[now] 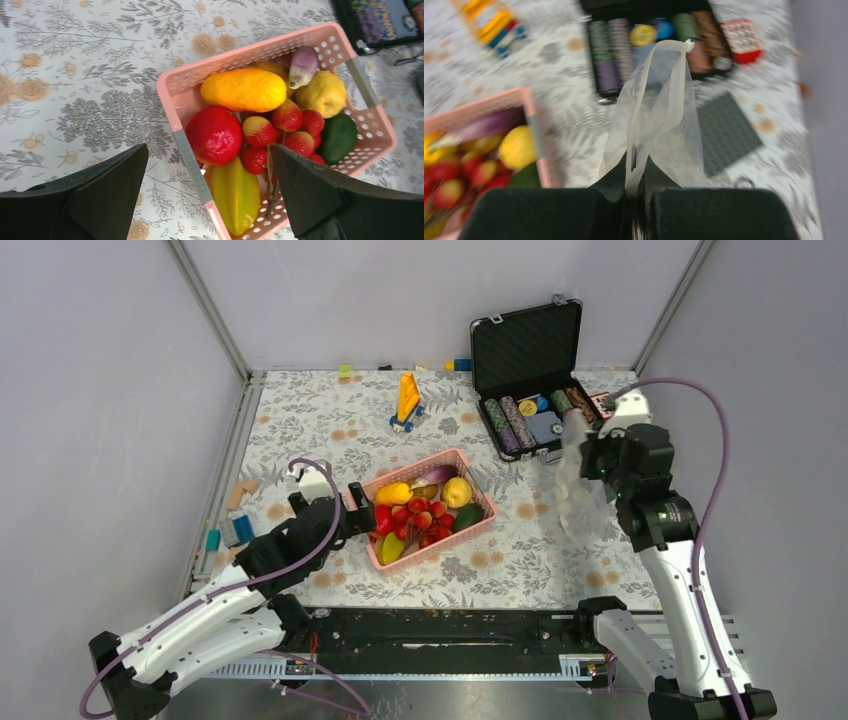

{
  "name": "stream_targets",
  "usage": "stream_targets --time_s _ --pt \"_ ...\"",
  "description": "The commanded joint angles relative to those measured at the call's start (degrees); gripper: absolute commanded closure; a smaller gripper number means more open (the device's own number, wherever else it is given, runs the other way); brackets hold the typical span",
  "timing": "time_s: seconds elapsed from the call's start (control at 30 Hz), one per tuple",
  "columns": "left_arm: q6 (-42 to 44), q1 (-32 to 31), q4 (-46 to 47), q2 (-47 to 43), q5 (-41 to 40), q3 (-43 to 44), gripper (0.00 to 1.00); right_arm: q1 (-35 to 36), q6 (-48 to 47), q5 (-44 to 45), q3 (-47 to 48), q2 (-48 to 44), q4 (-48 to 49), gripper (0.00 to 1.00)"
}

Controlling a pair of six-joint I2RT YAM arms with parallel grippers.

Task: Place the food in the zip-top bag and seal the zipper
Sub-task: Pick up the zipper food storage bag at the center of the board, then open the zipper of the food storage bag at the center of the board.

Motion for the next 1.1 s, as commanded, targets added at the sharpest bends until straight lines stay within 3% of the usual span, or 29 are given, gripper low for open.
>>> stream_targets --time_s 0.0,0.33,0.5,0.67,0.9,1.07 --pt "2.50 0.22 4.69 -2.32 7.51 0.00 0.01 8.07 -11.07 -18.92 -2.72 0.08 6.78 1.00" --pt "-5.18 0.17 12.81 -2.14 14.76 -0.87 0.01 24.61 -13.02 -23.58 -9.77 -6.50 13.98 1.00" --pt "-12.12 0.24 15.51 4.68 18.50 0.71 0.01 33.39 -13.15 -15.17 -15.60 -10.48 16.04 1.00" --pt "-15.19 0.24 15.94 11.16 19.52 5.06 0.01 42.96 -13.22 -6.42 -18.87 -7.43 17.64 1.00" --pt "-19.29 0.18 18.23 14.66 20.83 6.30 0.01 49.20 -13.39 -0.51 -20.47 0.24 21.90 1.00" --pt "-22.89 0.23 26.40 14.71 23.51 2.47 0.01 52.23 -14.42 2.34 -21.46 1.91 25.13 1.00"
